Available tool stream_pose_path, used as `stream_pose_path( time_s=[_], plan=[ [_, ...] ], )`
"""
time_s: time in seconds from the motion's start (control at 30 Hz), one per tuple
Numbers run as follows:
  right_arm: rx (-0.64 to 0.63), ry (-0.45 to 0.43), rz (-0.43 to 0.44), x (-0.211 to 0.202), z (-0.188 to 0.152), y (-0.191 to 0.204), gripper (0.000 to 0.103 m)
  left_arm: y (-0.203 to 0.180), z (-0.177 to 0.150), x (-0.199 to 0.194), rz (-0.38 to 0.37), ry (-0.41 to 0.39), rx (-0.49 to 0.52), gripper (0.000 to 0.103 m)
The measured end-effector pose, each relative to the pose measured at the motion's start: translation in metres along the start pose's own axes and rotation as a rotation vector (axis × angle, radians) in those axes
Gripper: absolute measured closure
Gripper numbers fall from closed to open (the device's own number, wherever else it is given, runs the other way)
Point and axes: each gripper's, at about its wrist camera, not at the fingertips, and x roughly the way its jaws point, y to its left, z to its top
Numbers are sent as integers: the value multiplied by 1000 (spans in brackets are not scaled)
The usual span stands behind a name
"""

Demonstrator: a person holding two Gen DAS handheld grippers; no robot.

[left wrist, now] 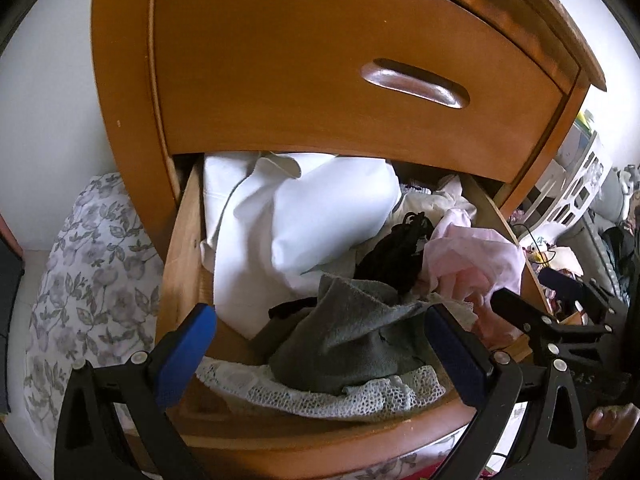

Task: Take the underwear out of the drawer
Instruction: 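Move both tools into the open drawer toward the clothes, then grasp the grey cloth with the left tool while the right tool grasps the pink garment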

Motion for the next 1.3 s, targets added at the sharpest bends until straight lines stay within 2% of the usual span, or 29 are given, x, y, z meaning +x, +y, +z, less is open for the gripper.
stream_pose_path(
  time_s=[0.2, 0.27, 0.43, 0.6, 0.67, 0.87, 0.97, 1.13, 1.3],
  plan=[
    [-22, -1, -14, 8, 4, 6, 15, -8, 1, 4, -28, -3, 35, 2],
    [-24, 8, 2, 11, 4, 8, 21, -11, 2, 6, -40, 2, 42, 9],
    [-31, 22, 18, 16, 1, 14, 27, -15, 0, 10, -67, 20, 53, 22],
    [6, 21, 14, 18, -1, 6, 43, -14, -5, 11, -82, 32, 52, 35],
    [16, 4, 5, 15, -1, 2, 56, -13, -6, 11, -82, 34, 46, 39],
    [18, -5, 36, 15, -3, 1, 83, -8, -11, 7, -87, 36, 31, 54],
    [31, -14, 35, 13, -3, -2, 93, -6, -12, 7, -90, 40, 14, 67],
    [43, -35, 37, 6, -4, -5, 96, 3, -13, 1, -107, 35, -20, 80],
    [59, -61, 30, -3, -4, -10, 97, 7, -12, -9, -120, 3, -42, 86]
  ],
)
